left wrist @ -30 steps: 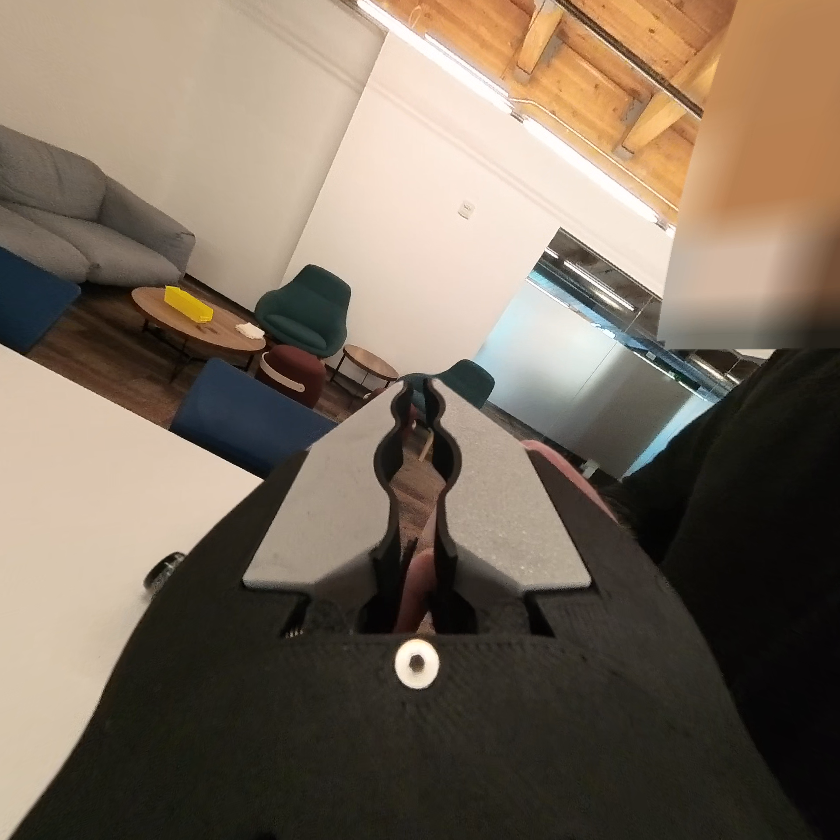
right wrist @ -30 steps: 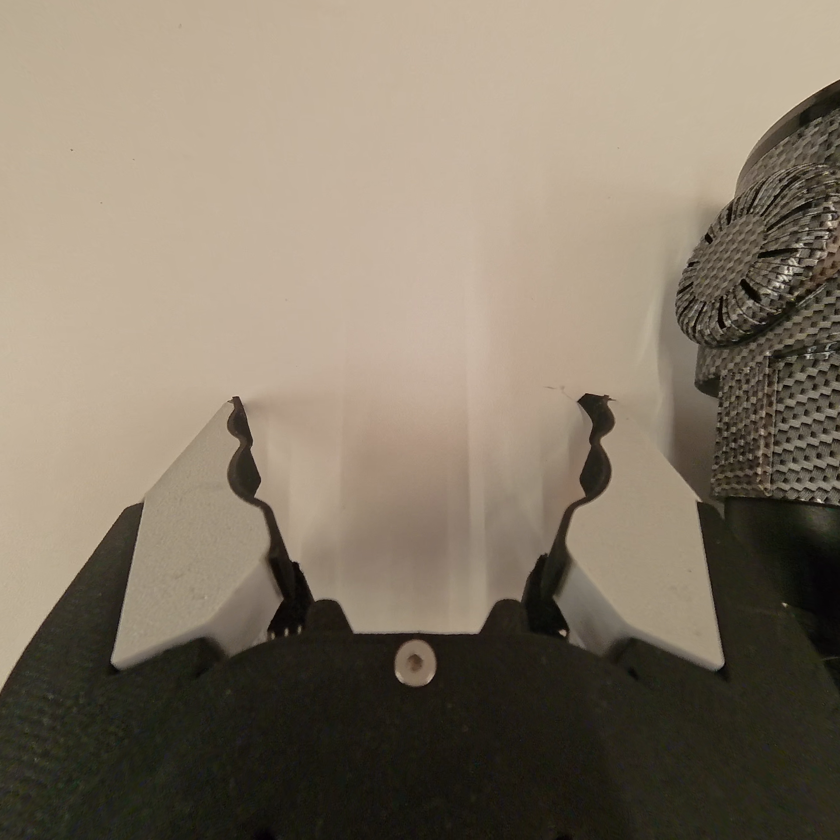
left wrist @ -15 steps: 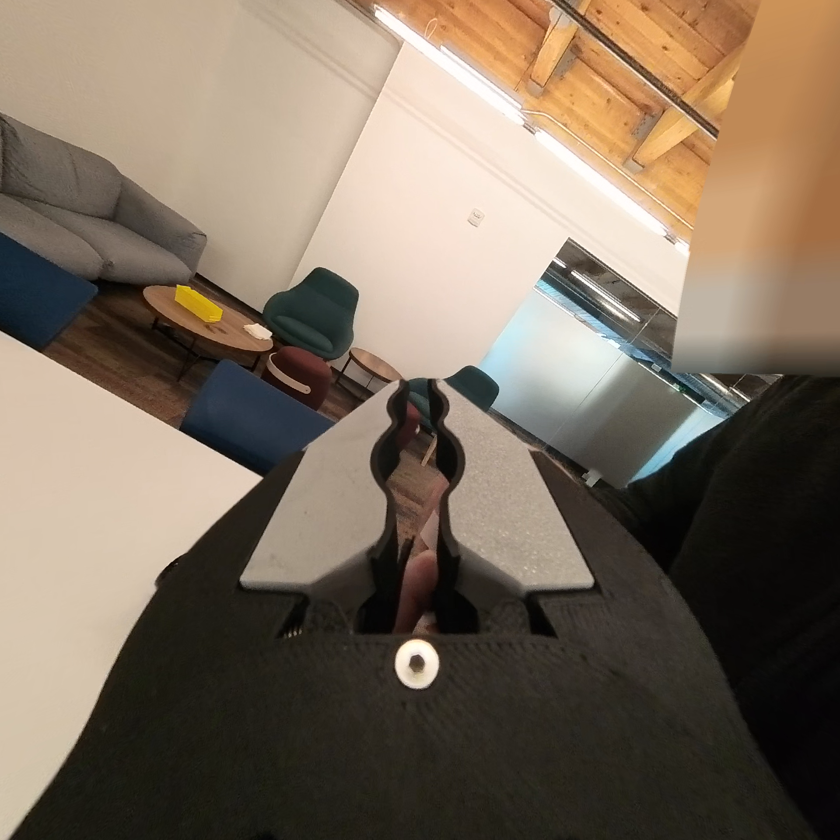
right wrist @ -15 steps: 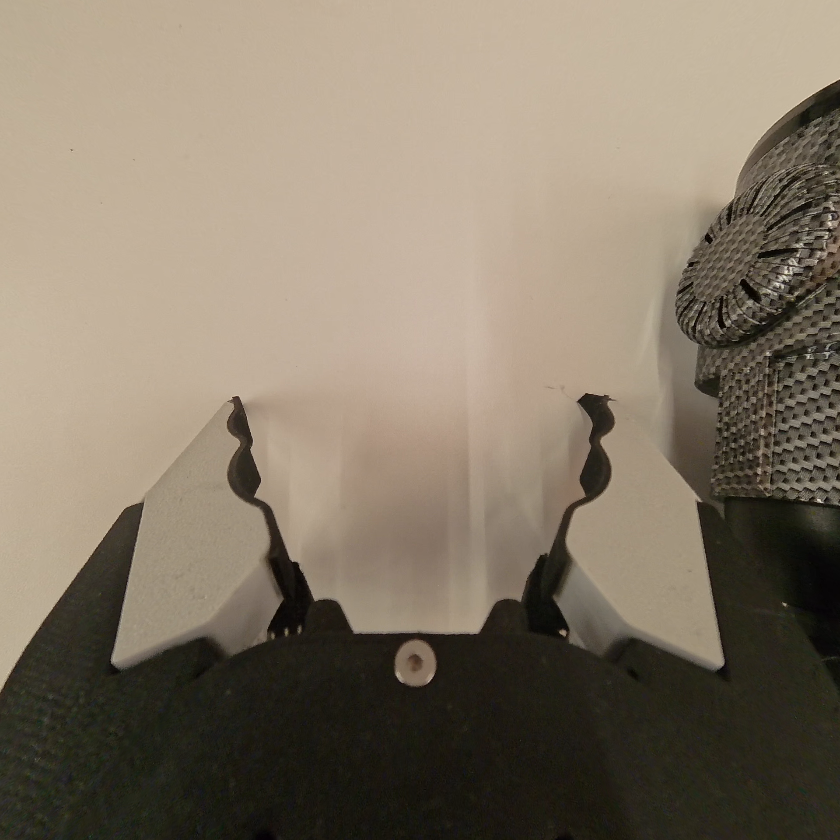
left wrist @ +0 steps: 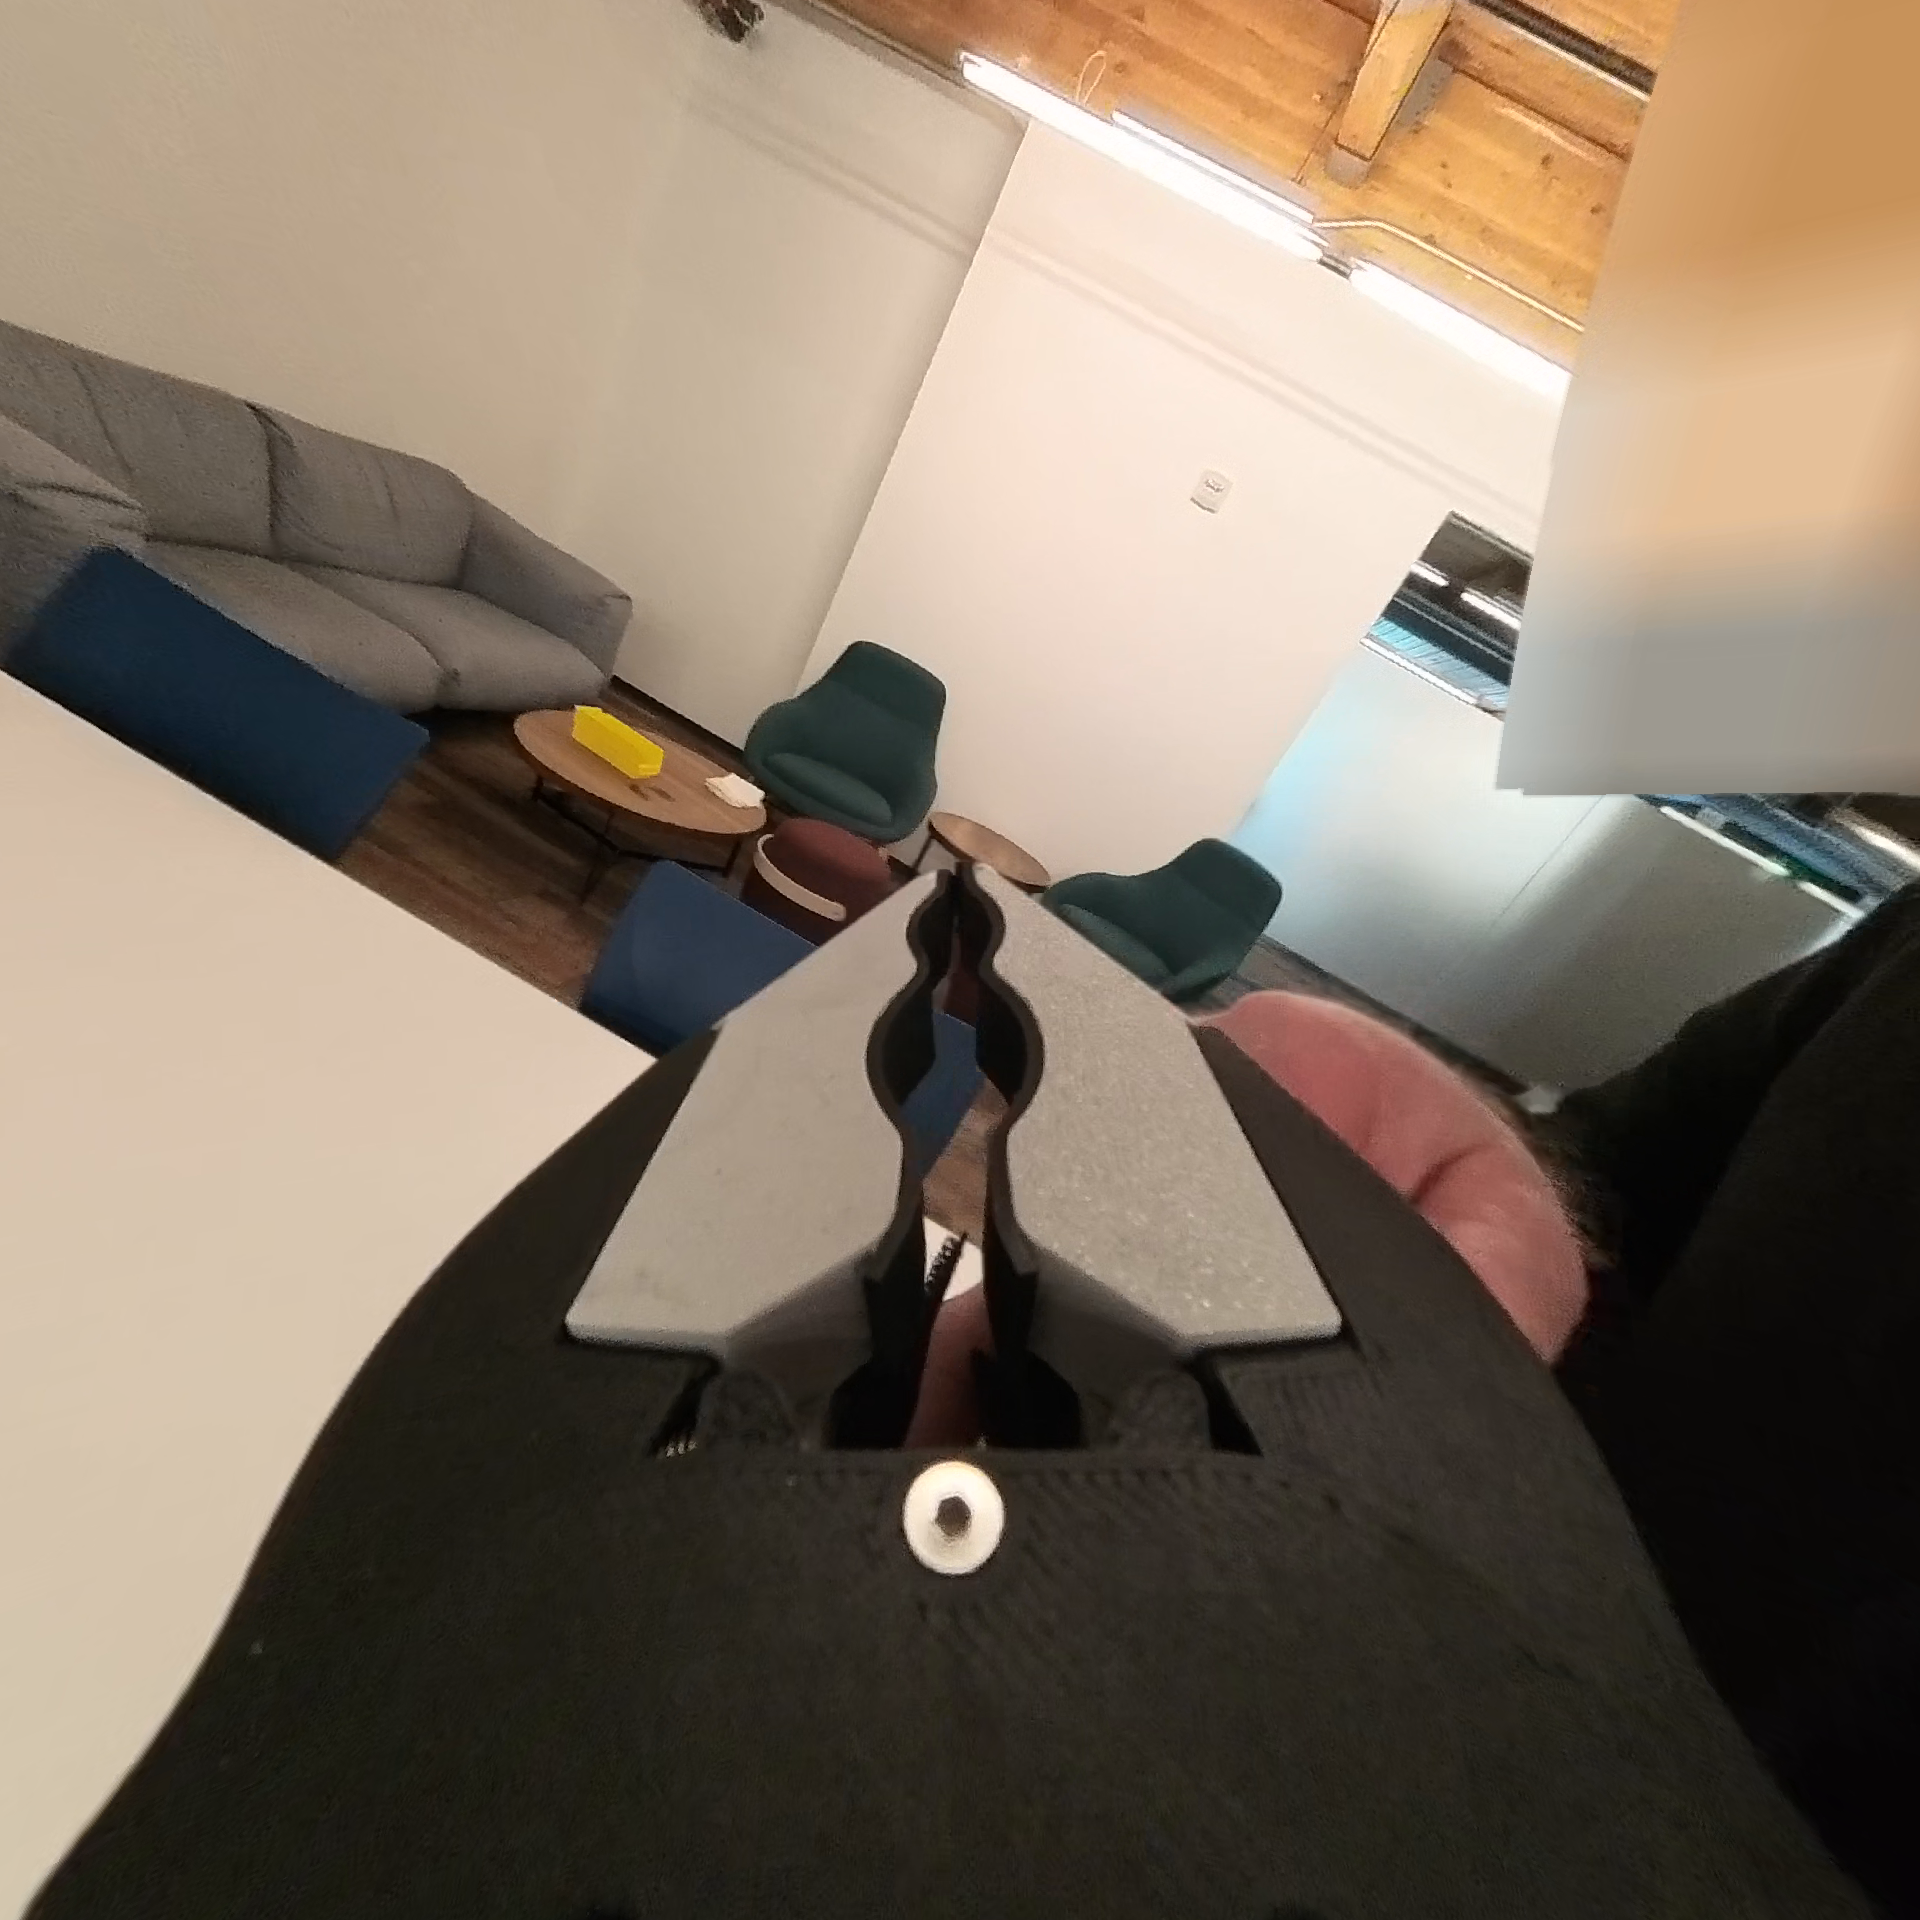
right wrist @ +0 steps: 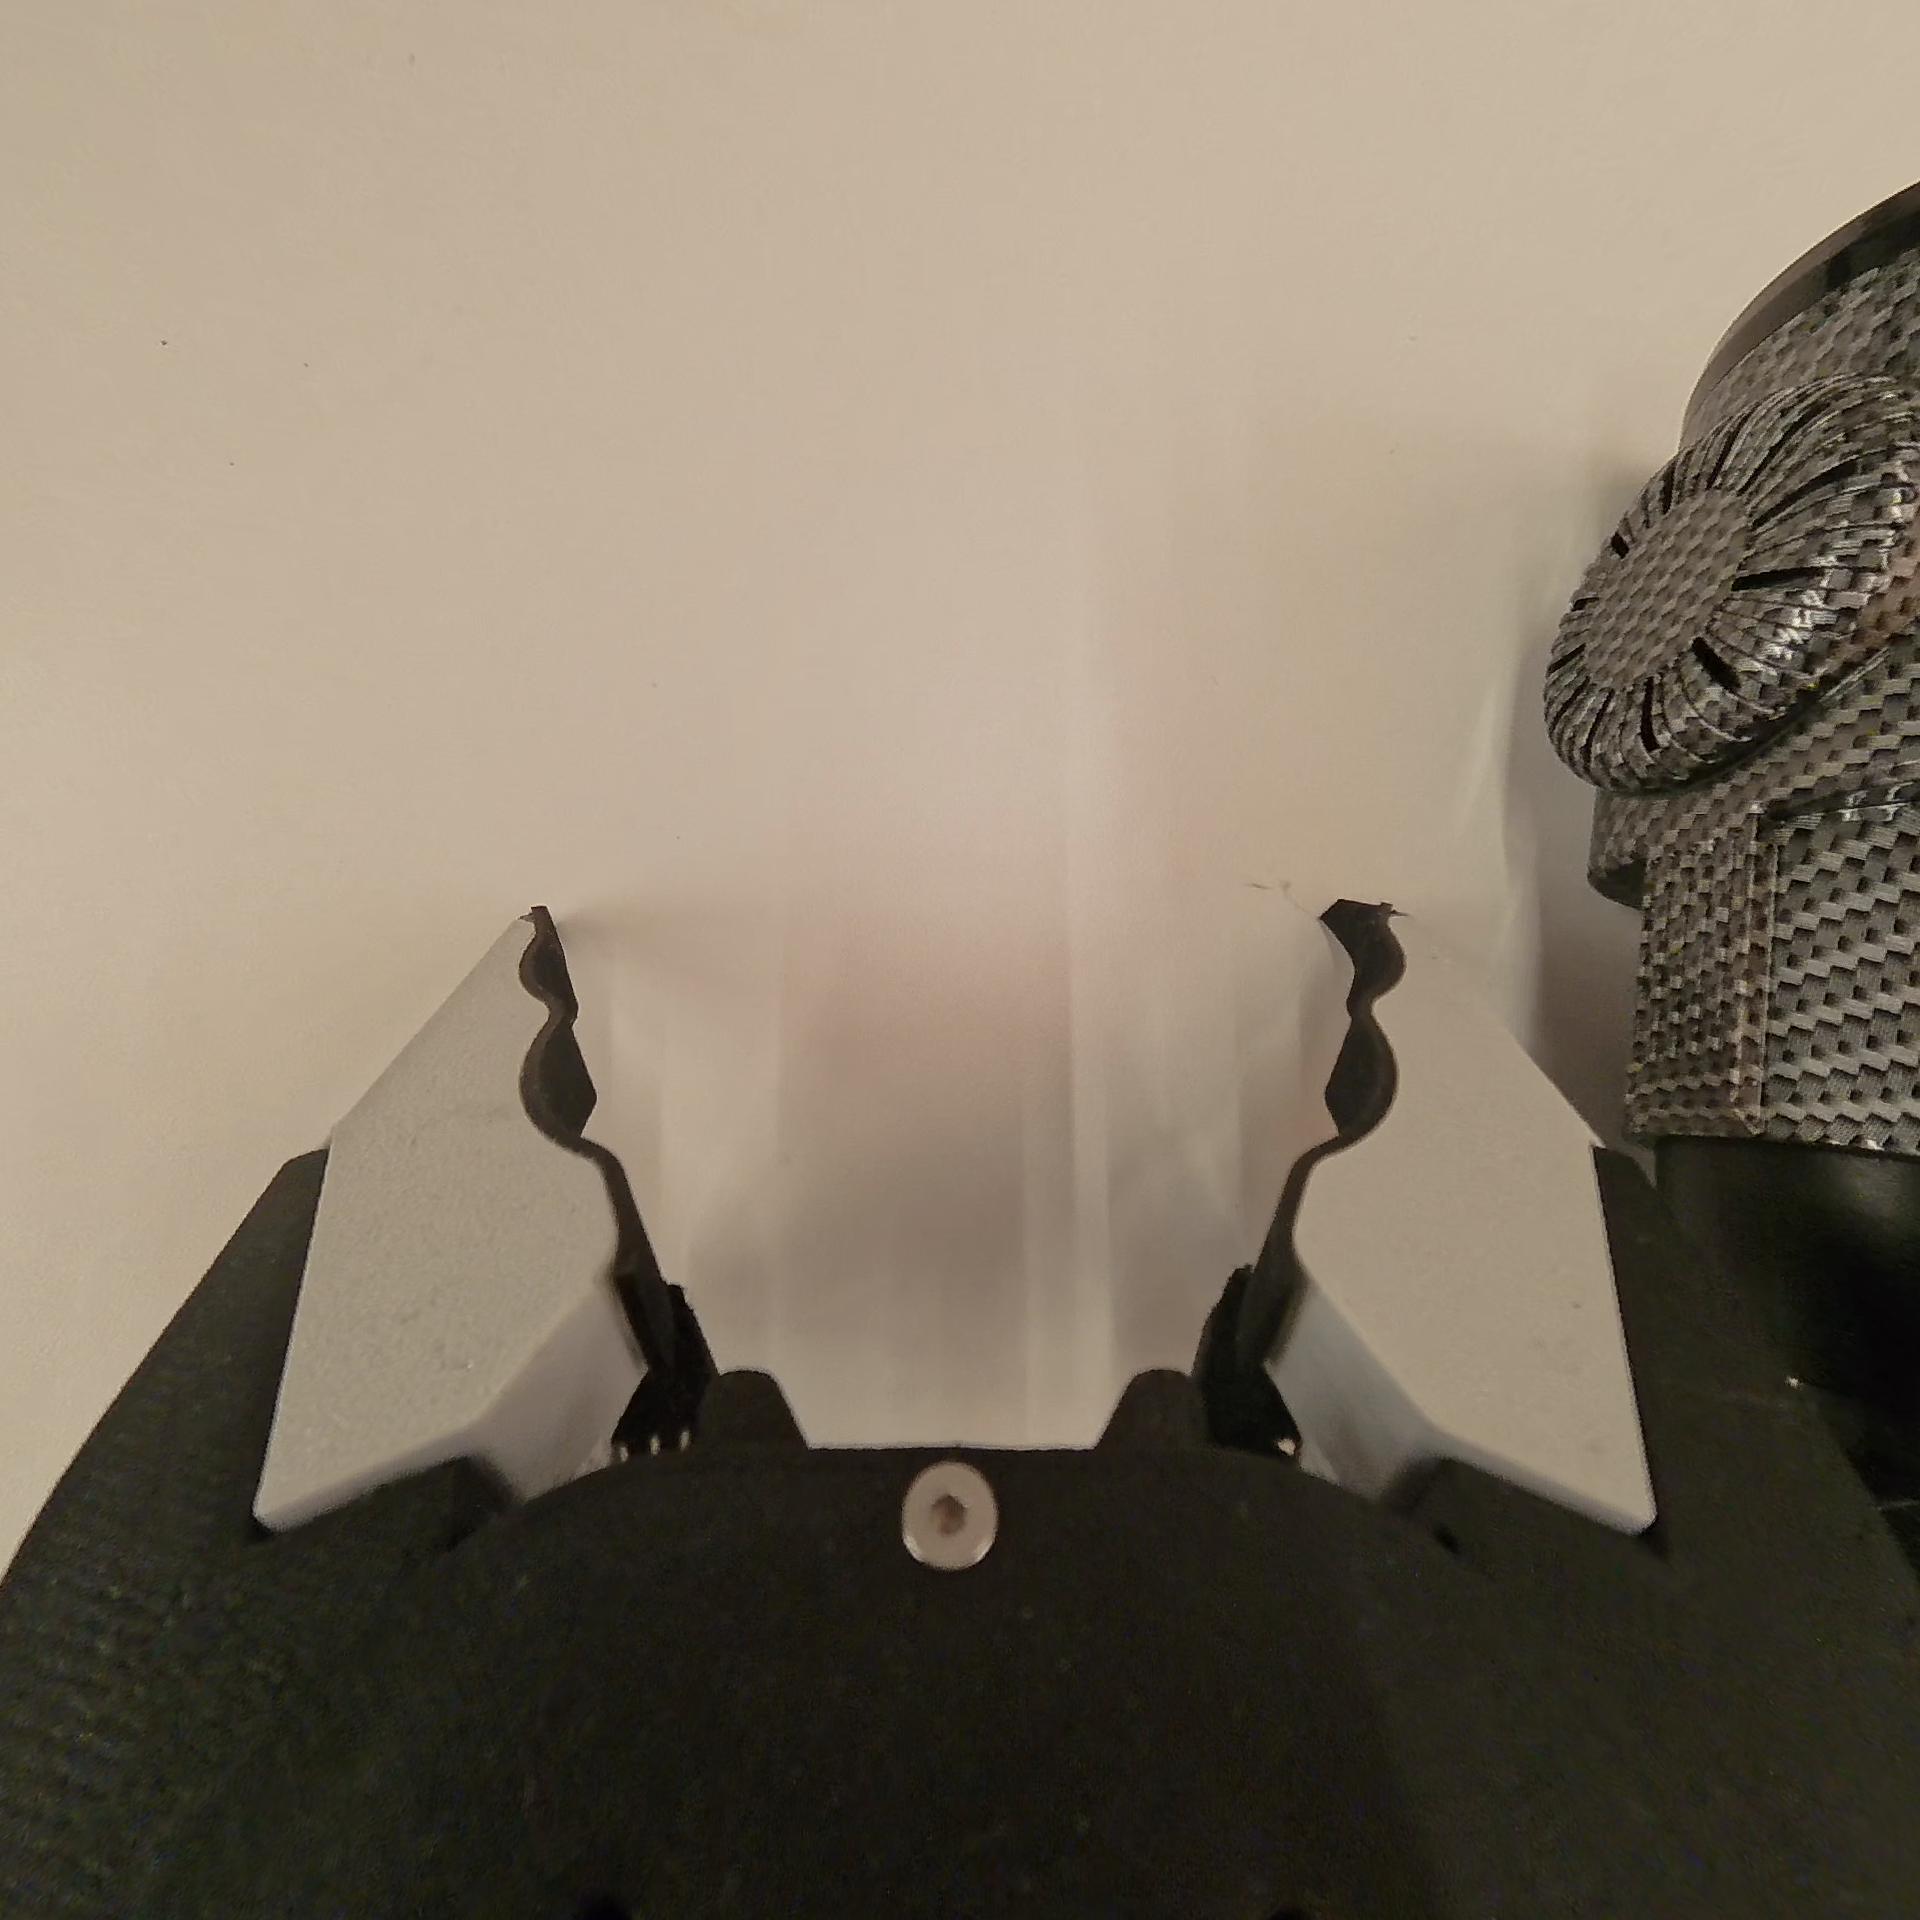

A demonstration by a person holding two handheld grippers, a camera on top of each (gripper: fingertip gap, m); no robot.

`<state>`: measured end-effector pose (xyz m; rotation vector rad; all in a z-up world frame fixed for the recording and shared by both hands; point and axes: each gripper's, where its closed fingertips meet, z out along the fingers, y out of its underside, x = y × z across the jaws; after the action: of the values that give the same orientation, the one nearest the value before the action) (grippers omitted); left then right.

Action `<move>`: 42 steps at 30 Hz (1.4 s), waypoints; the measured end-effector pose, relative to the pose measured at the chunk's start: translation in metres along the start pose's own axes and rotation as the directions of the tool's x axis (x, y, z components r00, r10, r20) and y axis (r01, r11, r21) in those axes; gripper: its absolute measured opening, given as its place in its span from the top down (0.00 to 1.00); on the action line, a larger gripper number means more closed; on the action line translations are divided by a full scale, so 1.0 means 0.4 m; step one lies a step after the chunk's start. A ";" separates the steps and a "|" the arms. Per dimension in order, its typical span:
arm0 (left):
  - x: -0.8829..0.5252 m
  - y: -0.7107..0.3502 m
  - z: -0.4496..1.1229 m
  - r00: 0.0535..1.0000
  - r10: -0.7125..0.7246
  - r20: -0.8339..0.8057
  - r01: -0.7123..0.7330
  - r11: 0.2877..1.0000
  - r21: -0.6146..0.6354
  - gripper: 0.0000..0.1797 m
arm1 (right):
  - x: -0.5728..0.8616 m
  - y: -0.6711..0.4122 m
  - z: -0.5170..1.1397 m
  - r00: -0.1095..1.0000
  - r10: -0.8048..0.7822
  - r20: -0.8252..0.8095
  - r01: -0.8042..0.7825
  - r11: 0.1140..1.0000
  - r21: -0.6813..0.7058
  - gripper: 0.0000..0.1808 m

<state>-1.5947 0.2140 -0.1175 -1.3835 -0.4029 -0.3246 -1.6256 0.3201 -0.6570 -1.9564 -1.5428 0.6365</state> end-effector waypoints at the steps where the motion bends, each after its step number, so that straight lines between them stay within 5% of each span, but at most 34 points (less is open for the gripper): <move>1: 0.003 -0.007 -0.002 1.000 0.028 0.008 -0.028 1.000 -0.010 1.00 | 0.000 0.000 0.000 1.000 0.000 0.000 0.000 1.000 0.000 0.20; 4: 0.017 -0.062 -0.010 0.995 0.094 -0.030 -0.094 0.996 -0.003 1.00 | 0.000 0.000 0.000 1.000 0.000 0.000 0.000 1.000 0.000 0.20; 11: 0.072 -0.074 -0.006 0.940 -0.136 -0.314 0.127 0.991 -0.048 0.90 | 0.000 0.000 0.000 1.000 0.000 0.000 0.000 1.000 0.000 0.20; 14: 0.044 -0.039 -0.013 0.947 -0.165 -0.274 0.162 0.986 -0.033 0.93 | 0.000 0.000 0.000 1.000 0.000 0.000 0.000 1.000 0.000 0.20; 17: 0.038 0.015 -0.011 0.983 -0.055 -0.175 0.041 0.996 -0.082 1.00 | 0.000 0.000 0.000 1.000 0.000 0.000 0.000 1.000 0.000 0.20; 28: 0.104 -0.007 0.012 0.987 0.041 -0.158 -0.061 0.990 -0.127 1.00 | 0.000 0.000 0.000 1.000 0.000 0.000 0.000 1.000 0.000 0.20; 42: 0.033 0.068 0.040 0.996 -0.035 -0.084 0.020 0.984 -0.176 1.00 | 0.000 0.000 0.000 1.000 0.000 0.000 0.000 1.000 0.000 0.20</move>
<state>-1.5721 0.2342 -0.1331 -1.5306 -0.3274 -0.4501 -1.6256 0.3202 -0.6569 -1.9564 -1.5429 0.6365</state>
